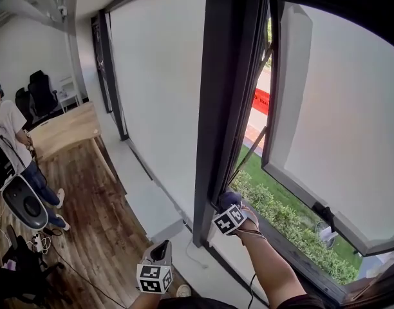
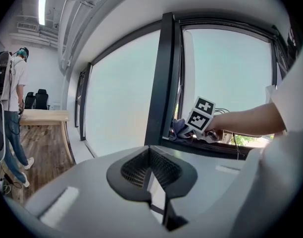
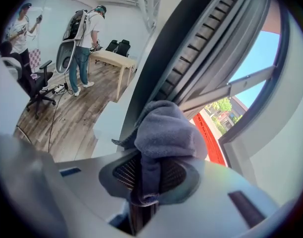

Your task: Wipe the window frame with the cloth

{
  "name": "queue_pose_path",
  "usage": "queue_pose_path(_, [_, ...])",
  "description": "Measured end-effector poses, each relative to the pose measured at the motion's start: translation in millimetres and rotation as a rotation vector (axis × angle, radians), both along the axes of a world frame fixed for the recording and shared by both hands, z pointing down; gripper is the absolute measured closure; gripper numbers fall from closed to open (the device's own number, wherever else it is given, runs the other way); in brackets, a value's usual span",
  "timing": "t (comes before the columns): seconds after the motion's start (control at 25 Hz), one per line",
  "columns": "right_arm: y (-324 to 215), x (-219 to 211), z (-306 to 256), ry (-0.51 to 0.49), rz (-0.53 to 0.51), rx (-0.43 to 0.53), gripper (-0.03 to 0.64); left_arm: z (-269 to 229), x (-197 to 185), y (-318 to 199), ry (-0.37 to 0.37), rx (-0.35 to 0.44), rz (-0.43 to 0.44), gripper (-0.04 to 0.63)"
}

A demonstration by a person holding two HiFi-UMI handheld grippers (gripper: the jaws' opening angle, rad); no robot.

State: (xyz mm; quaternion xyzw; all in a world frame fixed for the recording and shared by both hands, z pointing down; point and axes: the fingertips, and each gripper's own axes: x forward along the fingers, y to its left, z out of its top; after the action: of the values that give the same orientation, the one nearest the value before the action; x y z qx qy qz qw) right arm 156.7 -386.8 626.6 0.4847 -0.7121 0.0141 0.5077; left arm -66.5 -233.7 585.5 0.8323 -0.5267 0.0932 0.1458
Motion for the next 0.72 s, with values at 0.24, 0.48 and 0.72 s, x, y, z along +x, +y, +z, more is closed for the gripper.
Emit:
queue_pose_path(0.24, [27.7,19.0,-1.3,-0.031,0.021,-0.001,0.532,0.4,3.3,-1.5,0.002,0.004,0.005,0.589])
queue_pose_path(0.48, [58.3,41.9,-2.1,-0.054,0.057,-0.003,0.532,-0.3,5.0,-4.7,0.013,0.008,0.001,0.589])
queue_pose_path(0.72, [62.4,50.2,-2.1,-0.124,0.107,-0.024,0.531,-3.9,10.4,-4.1,0.014,0.013,0.021,0.589])
